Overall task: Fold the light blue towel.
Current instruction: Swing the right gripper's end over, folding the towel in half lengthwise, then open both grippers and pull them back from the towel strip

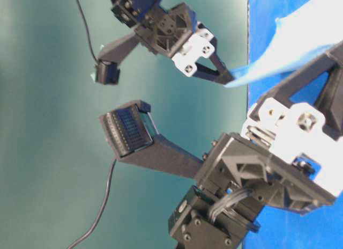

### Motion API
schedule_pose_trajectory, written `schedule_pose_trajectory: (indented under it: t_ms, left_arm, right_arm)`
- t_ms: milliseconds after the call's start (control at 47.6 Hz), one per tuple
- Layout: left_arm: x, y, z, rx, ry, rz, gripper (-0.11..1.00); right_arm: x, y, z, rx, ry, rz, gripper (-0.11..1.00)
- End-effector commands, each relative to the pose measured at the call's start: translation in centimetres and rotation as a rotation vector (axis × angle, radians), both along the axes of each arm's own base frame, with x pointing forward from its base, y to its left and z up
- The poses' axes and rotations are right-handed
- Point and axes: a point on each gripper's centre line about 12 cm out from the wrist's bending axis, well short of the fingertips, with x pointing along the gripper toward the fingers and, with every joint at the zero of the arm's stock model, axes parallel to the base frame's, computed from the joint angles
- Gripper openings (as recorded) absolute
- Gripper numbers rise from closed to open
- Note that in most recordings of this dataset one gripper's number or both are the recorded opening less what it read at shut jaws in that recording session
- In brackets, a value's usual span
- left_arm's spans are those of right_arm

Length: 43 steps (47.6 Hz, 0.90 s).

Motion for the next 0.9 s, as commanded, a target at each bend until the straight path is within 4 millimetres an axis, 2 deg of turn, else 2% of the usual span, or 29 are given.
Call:
schedule_pose_trajectory:
  t_ms: [0, 357, 420, 588, 651, 756, 882]
  left_arm:
    - [0.0, -1.4, 2.1, -0.009, -0.053, -0.031, 0.02]
    - [0.3, -0.8, 2.1, -0.009, -0.055, -0.018, 0.04]
    - [0.3, -0.9, 2.1, -0.008, -0.055, -0.020, 0.19]
    - [-0.2, -0.6, 2.5, -0.001, -0.028, -0.017, 0.69]
    - [-0.7, -0.5, 3.2, 0.003, 0.001, -0.018, 0.82]
    - [-1.8, -0.3, 4.7, 0.004, 0.041, -0.016, 0.83]
    - [-3.5, 0.0, 7.1, 0.010, 0.065, -0.020, 0.82]
  right_arm:
    - [0.7, -0.5, 1.1, -0.013, -0.038, -0.002, 0.02]
    - [1.2, 0.1, 0.8, -0.014, -0.070, 0.038, 0.02]
    - [1.3, 0.4, 0.8, -0.016, -0.069, 0.048, 0.05]
    - [1.3, 0.7, 0.7, -0.018, -0.053, 0.053, 0.54]
    - [1.0, 0.7, 0.7, -0.018, -0.041, 0.047, 0.66]
    - [0.5, 1.0, 1.2, -0.024, -0.029, 0.042, 0.59]
    - [-0.3, 1.6, 2.7, -0.042, -0.043, 0.045, 0.61]
